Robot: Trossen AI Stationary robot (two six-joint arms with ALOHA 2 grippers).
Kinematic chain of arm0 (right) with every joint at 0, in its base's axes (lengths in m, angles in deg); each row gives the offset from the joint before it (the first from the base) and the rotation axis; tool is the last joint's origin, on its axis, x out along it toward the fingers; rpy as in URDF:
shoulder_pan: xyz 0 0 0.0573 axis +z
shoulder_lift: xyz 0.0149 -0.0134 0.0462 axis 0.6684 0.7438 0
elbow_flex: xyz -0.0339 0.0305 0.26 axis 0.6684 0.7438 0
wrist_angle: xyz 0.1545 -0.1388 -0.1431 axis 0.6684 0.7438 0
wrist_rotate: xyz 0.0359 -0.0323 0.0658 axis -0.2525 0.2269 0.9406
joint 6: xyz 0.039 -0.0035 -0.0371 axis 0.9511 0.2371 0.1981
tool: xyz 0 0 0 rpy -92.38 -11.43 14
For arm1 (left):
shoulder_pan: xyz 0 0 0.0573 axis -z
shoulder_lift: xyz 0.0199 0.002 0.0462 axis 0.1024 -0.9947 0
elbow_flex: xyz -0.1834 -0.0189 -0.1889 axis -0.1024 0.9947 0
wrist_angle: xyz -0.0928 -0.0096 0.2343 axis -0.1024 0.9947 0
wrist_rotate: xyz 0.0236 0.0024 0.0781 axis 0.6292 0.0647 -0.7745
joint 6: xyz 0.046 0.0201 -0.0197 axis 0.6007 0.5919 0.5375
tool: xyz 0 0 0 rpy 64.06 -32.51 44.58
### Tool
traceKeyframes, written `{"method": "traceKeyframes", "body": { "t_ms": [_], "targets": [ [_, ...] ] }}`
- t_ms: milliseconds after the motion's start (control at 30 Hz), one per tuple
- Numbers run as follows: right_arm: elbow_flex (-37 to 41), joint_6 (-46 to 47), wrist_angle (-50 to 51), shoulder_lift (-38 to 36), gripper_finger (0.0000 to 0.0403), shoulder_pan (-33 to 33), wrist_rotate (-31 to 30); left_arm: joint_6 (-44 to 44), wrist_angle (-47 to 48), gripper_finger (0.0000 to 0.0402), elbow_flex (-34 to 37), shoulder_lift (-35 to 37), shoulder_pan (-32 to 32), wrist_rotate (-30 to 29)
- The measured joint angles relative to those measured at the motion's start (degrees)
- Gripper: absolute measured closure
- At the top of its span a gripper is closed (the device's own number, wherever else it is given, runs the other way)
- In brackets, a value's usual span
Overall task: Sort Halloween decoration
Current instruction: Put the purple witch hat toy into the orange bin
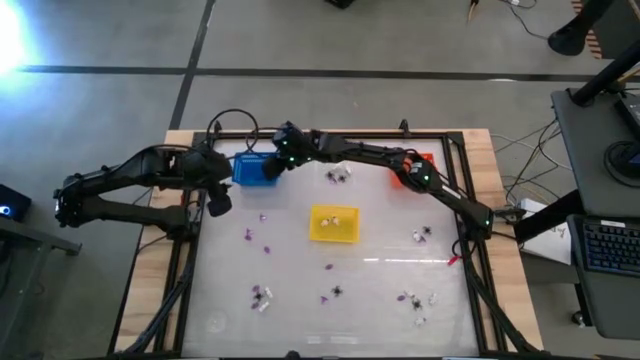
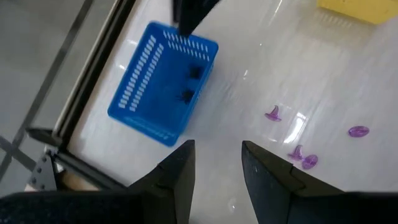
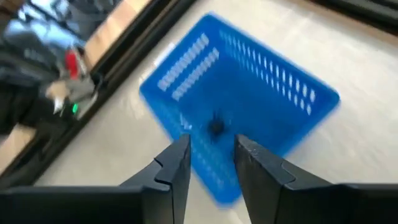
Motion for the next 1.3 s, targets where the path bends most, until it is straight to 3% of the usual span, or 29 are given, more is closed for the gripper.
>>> {"method": "traceKeyframes", "body": {
  "t_ms": [333,600,767,933,1300],
  "targets": [
    [-0.13,-9.73,23.79,-8.9,0.0287,1.34,1.33,-0.92,1.27,0.0275,0.0,0.5,0.0,2.51],
    [-0.13,-12.47,35.77,-16.23,0.0282,3.92,-8.29,-0.53,-0.45,0.024,4.15,0.71,0.21,11.87],
    [-0.13,-12.35,39.47,-22.06,0.0282,4.52,-10.87,0.63,-6.87,0.0237,11.32,0.76,1.85,18.31],
    [-0.11,-10.57,40.82,-26.6,0.0283,4.61,-14.42,0.61,-13.29,0.0237,17.15,0.61,4.63,21.12],
    [-0.11,-6.36,45.63,-30.59,0.0284,4.61,-16.69,0.55,-16.06,0.0237,18.61,-4.29,10.24,22.2]
  ]
}}
